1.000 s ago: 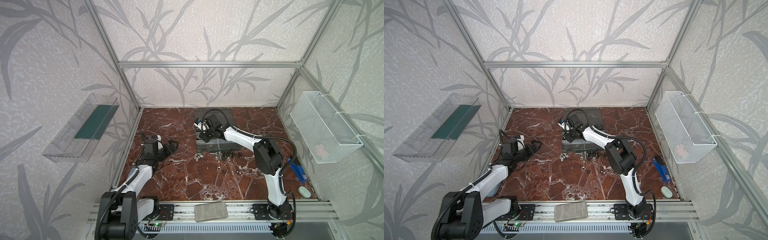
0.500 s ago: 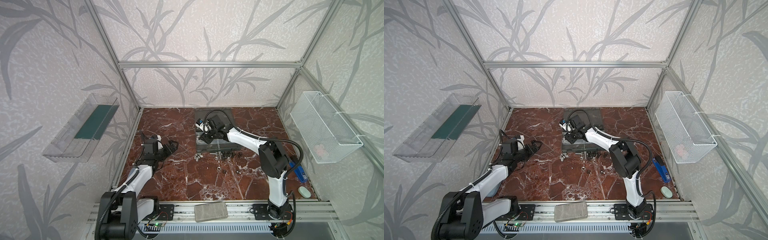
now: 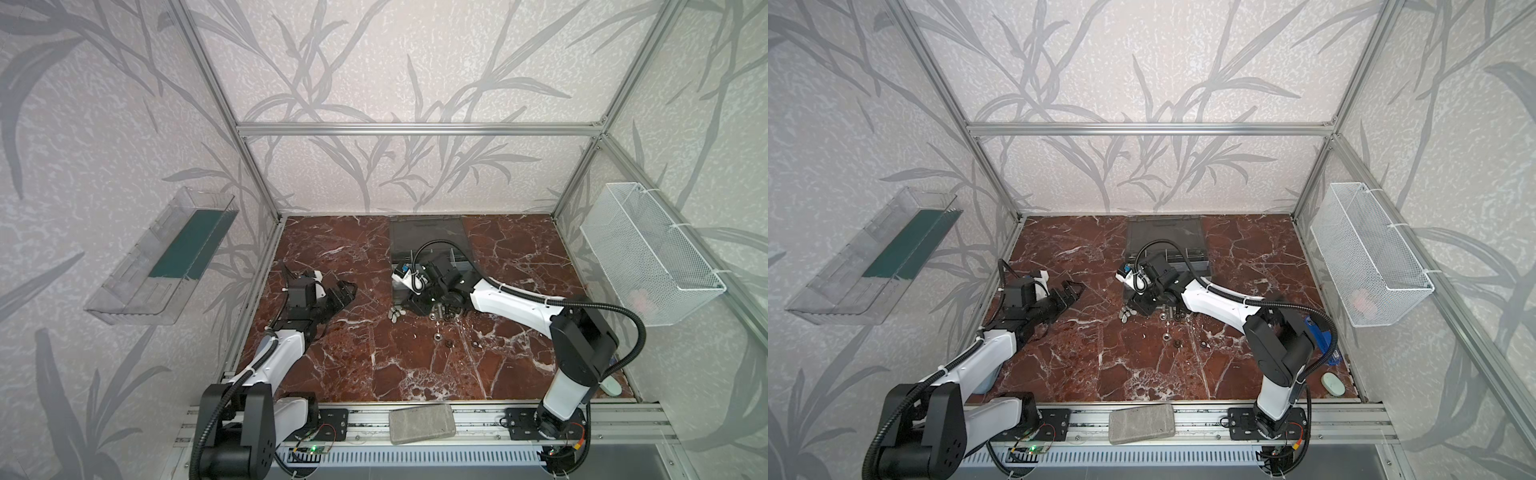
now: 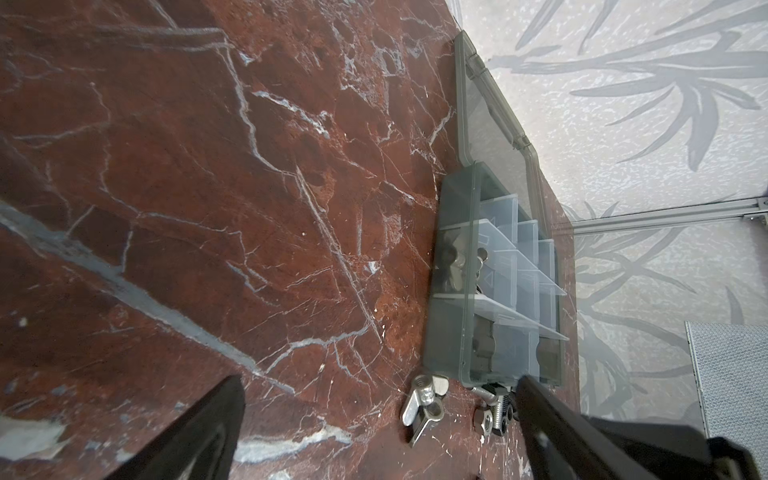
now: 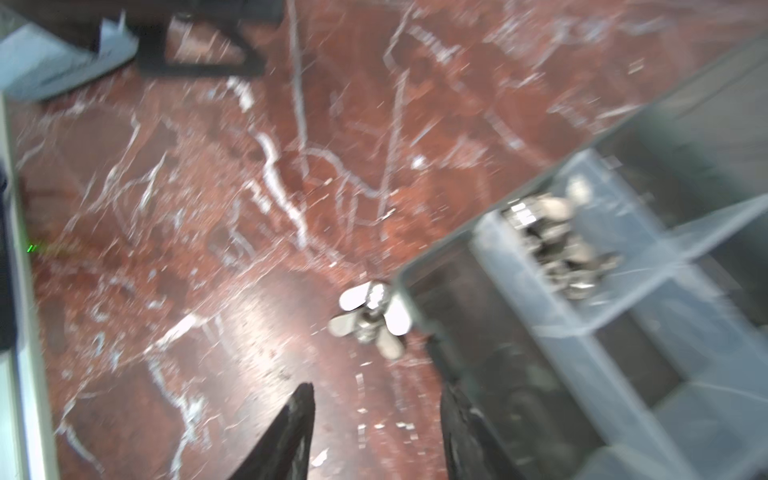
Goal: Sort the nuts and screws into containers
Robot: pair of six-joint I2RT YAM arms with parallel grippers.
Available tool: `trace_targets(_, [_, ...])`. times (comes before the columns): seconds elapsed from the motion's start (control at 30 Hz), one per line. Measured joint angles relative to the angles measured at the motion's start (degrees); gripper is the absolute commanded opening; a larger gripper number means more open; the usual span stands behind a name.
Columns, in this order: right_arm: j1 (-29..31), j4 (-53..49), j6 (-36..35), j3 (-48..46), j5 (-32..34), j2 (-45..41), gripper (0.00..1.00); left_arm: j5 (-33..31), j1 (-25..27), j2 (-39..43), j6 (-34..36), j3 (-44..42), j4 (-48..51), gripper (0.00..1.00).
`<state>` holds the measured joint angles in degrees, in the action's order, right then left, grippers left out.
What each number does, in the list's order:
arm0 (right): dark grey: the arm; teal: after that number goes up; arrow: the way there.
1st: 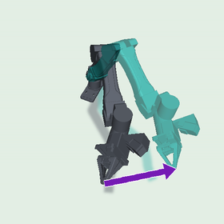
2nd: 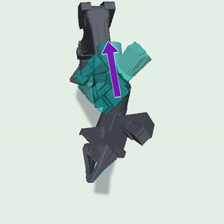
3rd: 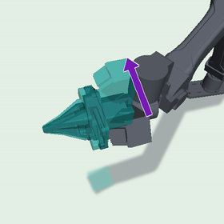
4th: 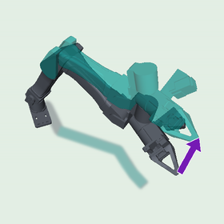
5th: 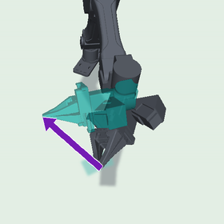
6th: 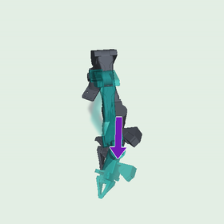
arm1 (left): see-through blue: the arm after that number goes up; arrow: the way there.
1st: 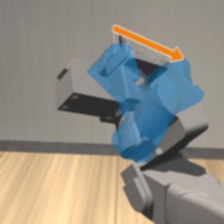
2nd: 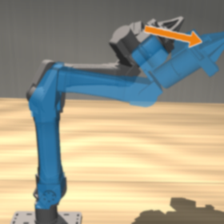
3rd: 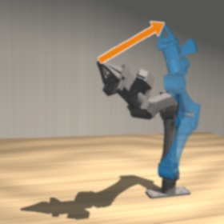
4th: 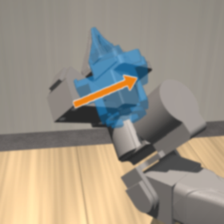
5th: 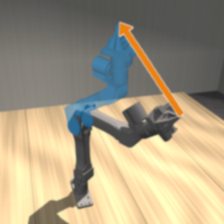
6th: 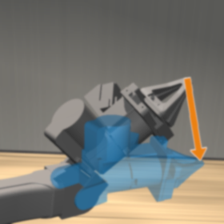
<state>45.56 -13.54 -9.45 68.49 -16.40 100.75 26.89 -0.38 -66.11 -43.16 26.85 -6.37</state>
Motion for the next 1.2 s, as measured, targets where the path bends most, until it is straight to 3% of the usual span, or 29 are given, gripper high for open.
trace_targets(0.47, [2.6,10.4,3.7,-4.9,-4.2,2.5,0.53,0.0,0.0,0.8,0.0,0.0,0.9,0.99])
trace_targets(1.2, [2.6,10.9,-1.1,0.2,-4.7,11.1,0.53,0.0,0.0,0.8,0.0,0.0,0.8,0.99])
